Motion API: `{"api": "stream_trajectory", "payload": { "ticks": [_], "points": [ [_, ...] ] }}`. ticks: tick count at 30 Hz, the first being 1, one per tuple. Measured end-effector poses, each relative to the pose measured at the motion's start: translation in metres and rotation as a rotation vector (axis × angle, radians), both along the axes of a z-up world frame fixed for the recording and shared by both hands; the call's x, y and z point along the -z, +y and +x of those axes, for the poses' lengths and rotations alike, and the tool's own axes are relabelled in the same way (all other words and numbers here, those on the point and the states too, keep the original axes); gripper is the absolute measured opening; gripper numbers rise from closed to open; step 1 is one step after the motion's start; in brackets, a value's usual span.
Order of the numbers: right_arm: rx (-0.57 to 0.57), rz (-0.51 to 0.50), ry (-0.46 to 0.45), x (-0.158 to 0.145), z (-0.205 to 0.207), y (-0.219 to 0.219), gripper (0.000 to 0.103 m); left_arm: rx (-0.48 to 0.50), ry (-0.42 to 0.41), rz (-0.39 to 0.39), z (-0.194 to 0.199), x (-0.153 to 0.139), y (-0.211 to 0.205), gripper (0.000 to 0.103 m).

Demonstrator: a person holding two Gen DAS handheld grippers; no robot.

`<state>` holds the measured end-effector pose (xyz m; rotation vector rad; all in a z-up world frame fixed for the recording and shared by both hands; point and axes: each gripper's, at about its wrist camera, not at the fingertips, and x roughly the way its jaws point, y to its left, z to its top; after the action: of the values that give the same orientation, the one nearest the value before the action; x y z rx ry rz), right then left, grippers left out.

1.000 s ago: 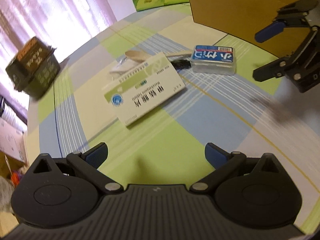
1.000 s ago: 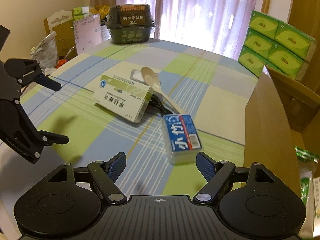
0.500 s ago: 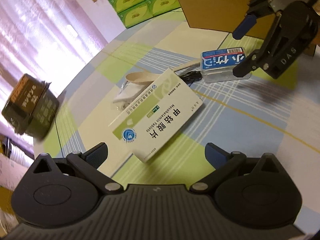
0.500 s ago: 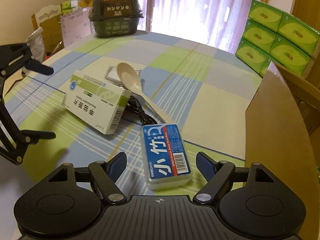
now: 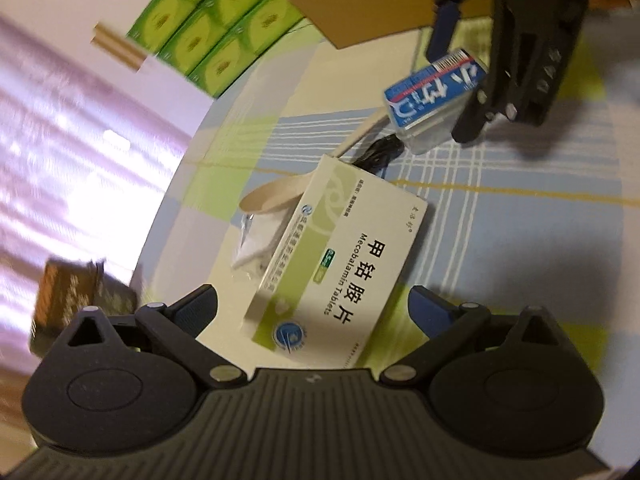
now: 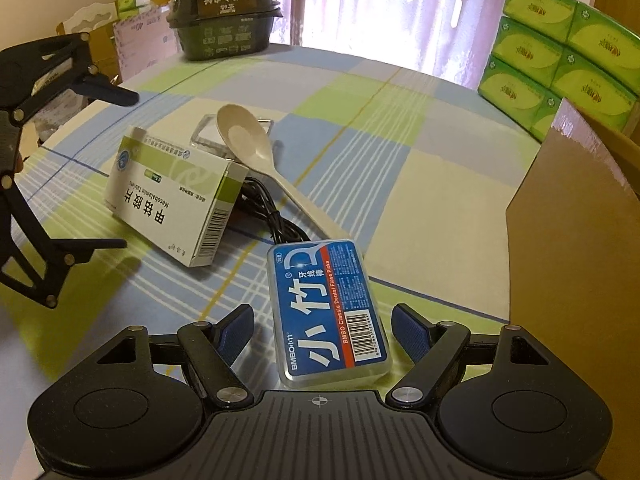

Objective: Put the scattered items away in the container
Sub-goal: 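Grasp white Mecobalamin box with left gripper while right gripper grasps blue toothpick box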

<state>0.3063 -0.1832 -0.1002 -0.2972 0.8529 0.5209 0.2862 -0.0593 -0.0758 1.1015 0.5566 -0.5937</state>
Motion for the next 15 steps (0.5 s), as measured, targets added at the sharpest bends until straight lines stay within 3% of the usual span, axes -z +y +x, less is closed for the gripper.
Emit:
{"api": "stream_trajectory", "payload": {
  "ticks": [6,9,13,15],
  "points": [
    [0.005,0.005,0.004,0.002,0.001,-0.003,0.082,0.077,-0.016,0.076,0.0,0.013,-0.01,0.094],
    [0.008,0.006,0.007,0.003,0.002,-0.003,0.082,0.078,-0.006,0.091,0.004,0.015,-0.013,0.089],
    [0.01,0.011,0.012,0.004,0.003,-0.003,0.082,0.067,0.004,0.104,0.01,0.015,-0.015,0.076],
    [0.011,0.01,0.011,0.005,0.003,-0.003,0.082,0.065,0.01,0.107,0.011,0.015,-0.015,0.075]
  ]
}}
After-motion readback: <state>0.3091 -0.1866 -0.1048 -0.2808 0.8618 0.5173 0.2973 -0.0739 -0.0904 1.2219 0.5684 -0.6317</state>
